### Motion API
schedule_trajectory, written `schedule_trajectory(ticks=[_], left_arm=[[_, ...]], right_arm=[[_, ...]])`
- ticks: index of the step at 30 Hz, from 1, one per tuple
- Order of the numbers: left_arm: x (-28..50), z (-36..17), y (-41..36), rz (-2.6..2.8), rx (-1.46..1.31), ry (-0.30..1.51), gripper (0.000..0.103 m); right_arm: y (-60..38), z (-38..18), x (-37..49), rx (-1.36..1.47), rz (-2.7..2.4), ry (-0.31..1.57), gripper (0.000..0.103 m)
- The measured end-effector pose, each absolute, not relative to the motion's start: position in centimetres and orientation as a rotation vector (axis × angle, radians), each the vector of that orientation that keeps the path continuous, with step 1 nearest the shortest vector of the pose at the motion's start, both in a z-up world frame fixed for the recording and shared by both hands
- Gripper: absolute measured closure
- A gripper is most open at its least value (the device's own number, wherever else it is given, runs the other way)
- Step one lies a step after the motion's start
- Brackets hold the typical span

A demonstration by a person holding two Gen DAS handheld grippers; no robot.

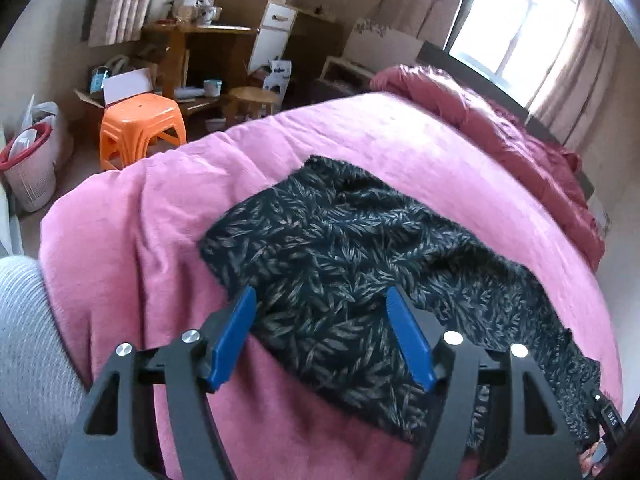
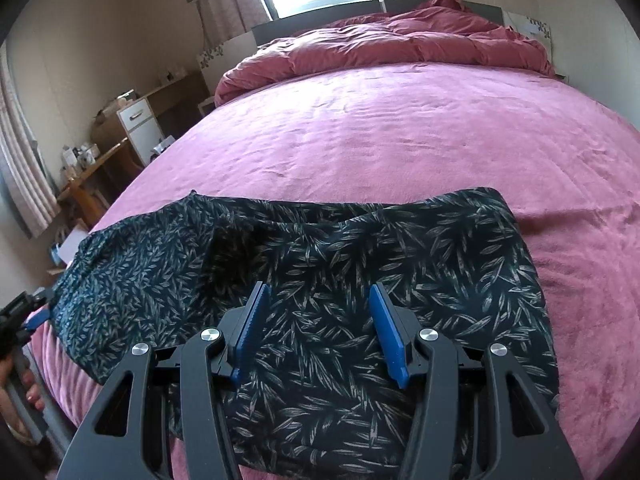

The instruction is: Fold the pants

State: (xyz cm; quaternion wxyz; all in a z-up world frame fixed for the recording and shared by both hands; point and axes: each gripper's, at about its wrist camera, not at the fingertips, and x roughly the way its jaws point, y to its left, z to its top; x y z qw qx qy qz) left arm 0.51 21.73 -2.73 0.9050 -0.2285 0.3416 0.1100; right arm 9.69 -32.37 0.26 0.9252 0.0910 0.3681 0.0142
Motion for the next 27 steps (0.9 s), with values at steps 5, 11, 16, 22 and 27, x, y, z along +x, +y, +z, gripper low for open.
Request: schedule_trajectory(ticks=[5,11,16,22,27], left_arm=[[-1.1,-3.3,22.3,0.248,-0.559,0.671,0.035],[3.6,-6.3,22.9,0.176,-0.689,0.784,0.037],[6.2,-6.7,23.2,0.198,-0.704,0.757,0.075],[6.7,-3.1,20.8,0.147,-0.666,0.66,0.09],[6.7,2.8,14.4,-0.027,-0.508,0.556,0.09]], right_arm=[[-32.6,0.3,9.7,0.204,0.033,0.757,0.051],[-32.7,0.4,9.6,0.199,0.043,0.756,0.051],[-32.9,0.4,9.7,0.211,0.039,0.756,0.051],[-35.1,0.7,9.5,0.316,0.011,0.729,0.052],[-37.8,1.2,8.8,0.428,-0.03,0.683,0.052]])
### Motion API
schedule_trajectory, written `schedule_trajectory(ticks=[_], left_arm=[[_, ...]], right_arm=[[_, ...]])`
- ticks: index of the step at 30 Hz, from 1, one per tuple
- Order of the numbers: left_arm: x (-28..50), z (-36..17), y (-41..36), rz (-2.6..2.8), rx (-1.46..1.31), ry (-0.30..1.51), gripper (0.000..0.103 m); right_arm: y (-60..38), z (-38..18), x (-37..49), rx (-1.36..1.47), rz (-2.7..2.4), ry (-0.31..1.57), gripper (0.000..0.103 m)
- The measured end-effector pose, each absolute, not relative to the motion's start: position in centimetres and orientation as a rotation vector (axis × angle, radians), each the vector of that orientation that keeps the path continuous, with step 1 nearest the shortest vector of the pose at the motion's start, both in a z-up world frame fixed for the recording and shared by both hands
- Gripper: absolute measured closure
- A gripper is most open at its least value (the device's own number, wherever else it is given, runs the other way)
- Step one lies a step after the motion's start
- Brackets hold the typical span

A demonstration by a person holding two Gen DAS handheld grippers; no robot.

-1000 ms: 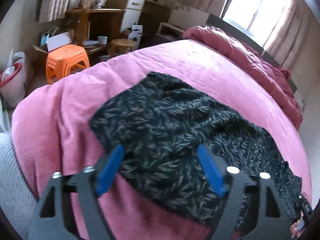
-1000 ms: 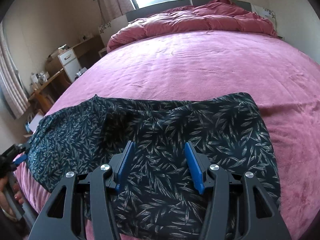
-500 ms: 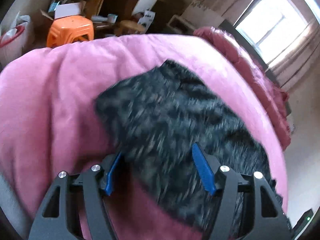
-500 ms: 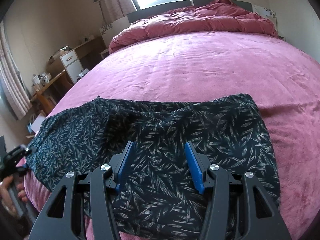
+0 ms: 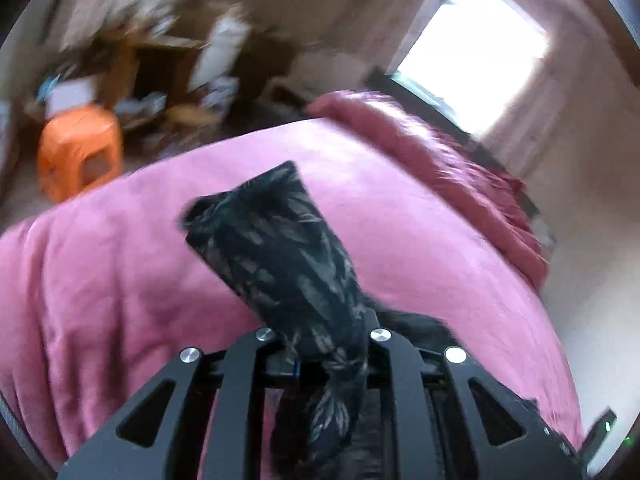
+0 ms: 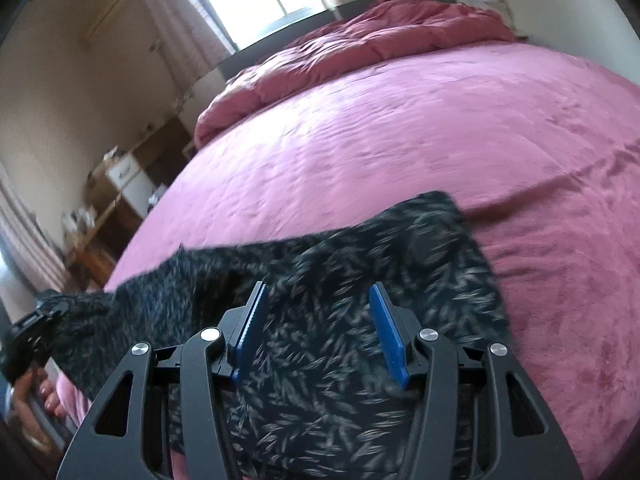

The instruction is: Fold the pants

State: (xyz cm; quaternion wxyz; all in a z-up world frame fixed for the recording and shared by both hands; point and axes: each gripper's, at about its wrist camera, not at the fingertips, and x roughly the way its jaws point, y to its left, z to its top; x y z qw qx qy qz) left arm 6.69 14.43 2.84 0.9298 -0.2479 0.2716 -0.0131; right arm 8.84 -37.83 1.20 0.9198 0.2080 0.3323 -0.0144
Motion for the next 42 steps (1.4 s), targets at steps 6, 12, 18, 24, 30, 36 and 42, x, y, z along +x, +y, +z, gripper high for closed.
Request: schedule_trajectory(ticks=[6,12,18,24,30,36,42], left_arm=[[6.1,8.0,4.1,-0.307,-0.307,0.494,0.09],[5.6,8.2,-7.4,-0.568,-0.147,0.534,0.09],[5.1,2.0,-17.6,-0.722,0.06,0.721,0.086],[2.0,-0.9,-18.2,-0.873,0.074,0.77,0.035],[-1.1,1.4,-14.6,-0.946,0.041,0.688,0.031],[1.9,2.9,-6.7,-0.649,-0.028,0.643,0.031],[5.6,0.3,-0.5,-0.422,0.001,0.688,0.03]], right_arm=[[-40.6,1.7,7.8,0.547,-0.057,0.621,0.052],[-43.1,2.7,6.1,0.637,-0.083,0.514,0.051],[-45.5,2.5,5.4,0.736,-0.11,0.471,0.051],[-46.1,2.1,5.5,0.789,-0.044,0.468,0.052],[-44.4,2.1,6.4,0.733,0.051,0.534,0.052],[-42.2,1.2,8.0,0.694,0.116,0.725,0.052],[-42.2,-0.9,9.7,0.721,0.114,0.949,0.052]])
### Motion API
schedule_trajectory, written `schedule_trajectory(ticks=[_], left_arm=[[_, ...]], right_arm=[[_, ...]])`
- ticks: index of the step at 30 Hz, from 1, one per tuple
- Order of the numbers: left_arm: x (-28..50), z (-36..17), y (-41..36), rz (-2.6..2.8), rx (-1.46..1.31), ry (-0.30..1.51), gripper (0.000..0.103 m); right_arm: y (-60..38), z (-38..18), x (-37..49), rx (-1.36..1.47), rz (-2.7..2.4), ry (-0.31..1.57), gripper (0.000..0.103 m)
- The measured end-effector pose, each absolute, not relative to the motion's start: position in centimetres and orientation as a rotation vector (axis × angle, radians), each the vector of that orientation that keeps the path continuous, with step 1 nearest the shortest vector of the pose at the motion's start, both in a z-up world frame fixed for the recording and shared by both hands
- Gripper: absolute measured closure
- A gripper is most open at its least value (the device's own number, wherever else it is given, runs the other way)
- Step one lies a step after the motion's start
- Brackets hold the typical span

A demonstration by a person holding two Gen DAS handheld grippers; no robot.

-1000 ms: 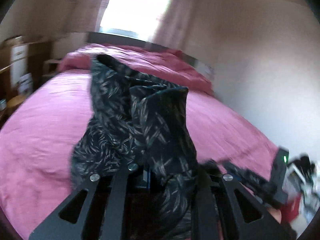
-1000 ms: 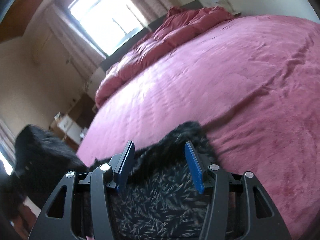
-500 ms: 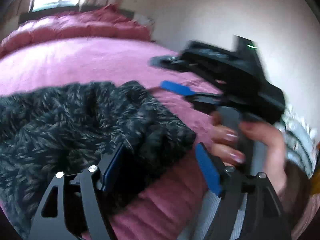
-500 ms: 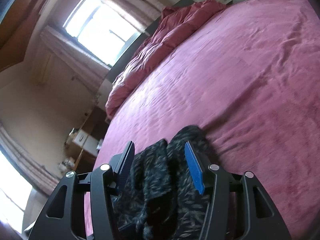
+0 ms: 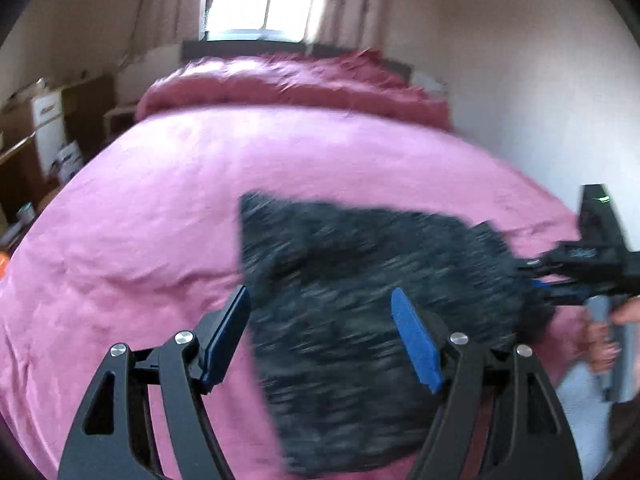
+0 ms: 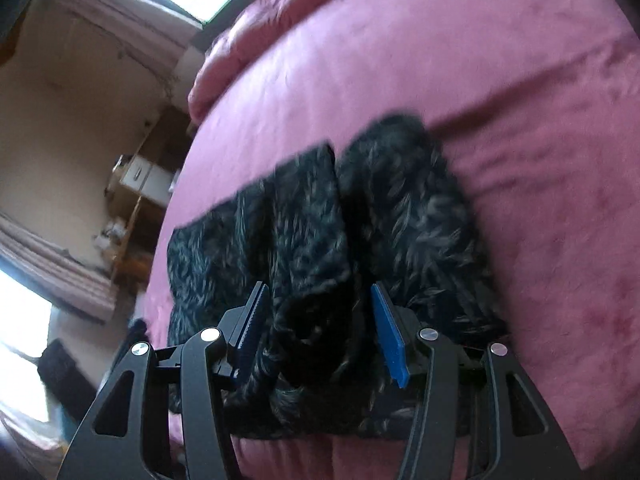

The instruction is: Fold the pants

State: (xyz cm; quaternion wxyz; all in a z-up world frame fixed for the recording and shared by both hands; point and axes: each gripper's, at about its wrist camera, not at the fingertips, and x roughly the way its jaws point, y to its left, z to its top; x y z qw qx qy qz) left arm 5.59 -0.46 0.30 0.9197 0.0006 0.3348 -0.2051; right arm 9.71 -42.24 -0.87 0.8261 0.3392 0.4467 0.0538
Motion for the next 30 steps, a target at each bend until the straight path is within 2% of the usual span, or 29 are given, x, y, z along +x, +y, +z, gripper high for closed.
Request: schedule_trajectory(ticks=[3,4,5,7,12,15,19,22,30], left_arm=[[6.6,-2.5,-0.5,-0.439,0.023,0.8,0.029],[6.5,-2.7,-0.8,-0.437,0.027,0.801,0.029],[6.3,-2.8,-1.1,-0.435,0.035,0.793,0.029],[6.1,-2.6,-1.9,-0.427,0.059,0.776,0.029],[4.1,-0.8,-3.6,-0.456,0.114,0.712,0.028],[3.6,-0.4,-4.9,-0.489,0.142,0.71,0.028],[3.4,-1.2,-6.7,-0.505,0.168,0.73,0.028],[3.4,-1.9,-7.4,-0.515,0.19,0.733,0.028],[2.9,-2.0,-6.1,-0.544,0.149,0.749,0.027]], right_arm=[[-42.0,-2.0,10.5,0.761,0.153,0.979,0.053],[-41.8,-2.1,10.6,0.749,0.159,0.983,0.074],[-41.4,-2.0,10.7,0.73,0.167,0.989,0.085],[-40.9,-0.9,10.6,0.704,0.169,0.965,0.091],[-41.9,3.8,8.6,0.685,0.173,0.822,0.092],[-42.6,5.4,7.8,0.613,0.122,0.798,0.092],[-44.2,3.5,7.8,0.58,0.044,0.846,0.092],[-46.0,-0.3,8.0,0.669,-0.007,0.926,0.091],[-44.2,1.0,8.1,0.52,-0.068,0.926,0.084]])
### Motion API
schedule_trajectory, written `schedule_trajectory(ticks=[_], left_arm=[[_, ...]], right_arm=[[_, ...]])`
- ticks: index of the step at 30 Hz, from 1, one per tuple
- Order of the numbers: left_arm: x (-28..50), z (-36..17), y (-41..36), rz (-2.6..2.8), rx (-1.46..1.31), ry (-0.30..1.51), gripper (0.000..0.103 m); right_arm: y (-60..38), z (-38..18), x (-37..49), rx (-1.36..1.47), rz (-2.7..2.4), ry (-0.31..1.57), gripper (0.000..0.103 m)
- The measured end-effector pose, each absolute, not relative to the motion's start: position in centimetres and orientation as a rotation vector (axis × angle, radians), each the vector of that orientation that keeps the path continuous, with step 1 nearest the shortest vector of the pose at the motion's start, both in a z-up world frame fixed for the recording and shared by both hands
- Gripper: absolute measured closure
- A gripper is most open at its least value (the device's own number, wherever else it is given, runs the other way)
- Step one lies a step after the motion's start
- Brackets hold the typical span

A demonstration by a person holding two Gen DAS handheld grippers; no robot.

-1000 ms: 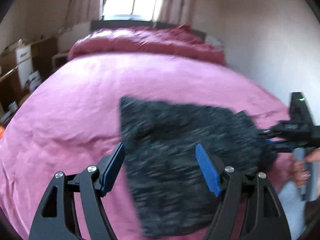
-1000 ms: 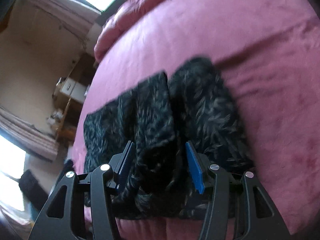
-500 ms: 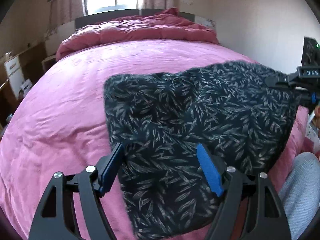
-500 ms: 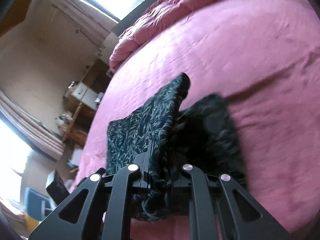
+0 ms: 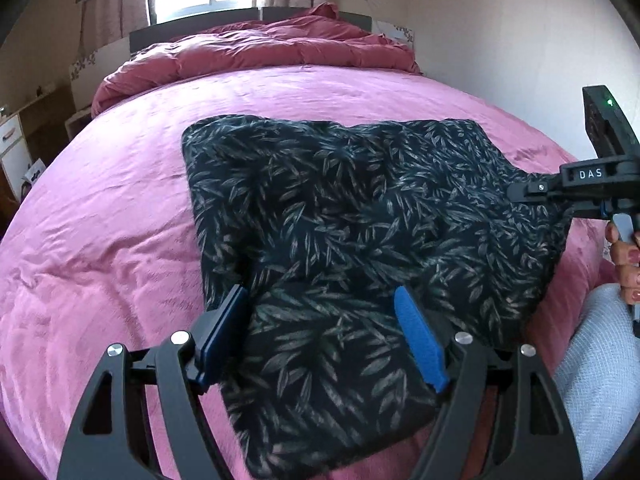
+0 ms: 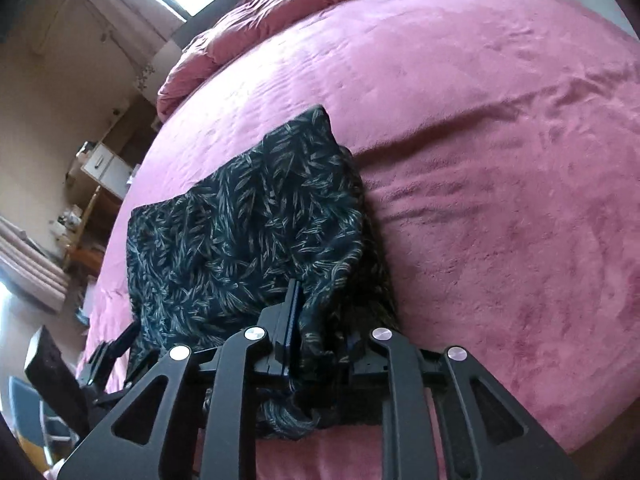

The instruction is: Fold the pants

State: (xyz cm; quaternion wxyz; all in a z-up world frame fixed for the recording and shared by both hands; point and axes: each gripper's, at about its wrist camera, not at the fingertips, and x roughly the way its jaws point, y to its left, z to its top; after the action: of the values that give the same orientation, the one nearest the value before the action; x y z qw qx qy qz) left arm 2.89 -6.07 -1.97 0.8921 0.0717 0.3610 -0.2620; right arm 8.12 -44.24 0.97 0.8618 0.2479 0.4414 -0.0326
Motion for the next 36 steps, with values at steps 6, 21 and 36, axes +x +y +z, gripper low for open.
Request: schedule_trajectory(ticks=[6,21,36], left_arm=[[3.1,-0.2,-5.8,-0.499,0.092,0.73,0.018],[3.4,-1.3,-5.7,-0.481,0.123,0.791,0.017],[7.7,-2.8,-0.4,-0.479,-0.111,0.933,0.007]], right_arm=[[-42.1,3.7,6.8,0.318,-0.184,0.845,0.057],[-46.2,0.4,6.6,0.439,-0.202,0.974,0.045],[-47.5,-0.9,8.9,0.58,-0.052,0.99,0.038]])
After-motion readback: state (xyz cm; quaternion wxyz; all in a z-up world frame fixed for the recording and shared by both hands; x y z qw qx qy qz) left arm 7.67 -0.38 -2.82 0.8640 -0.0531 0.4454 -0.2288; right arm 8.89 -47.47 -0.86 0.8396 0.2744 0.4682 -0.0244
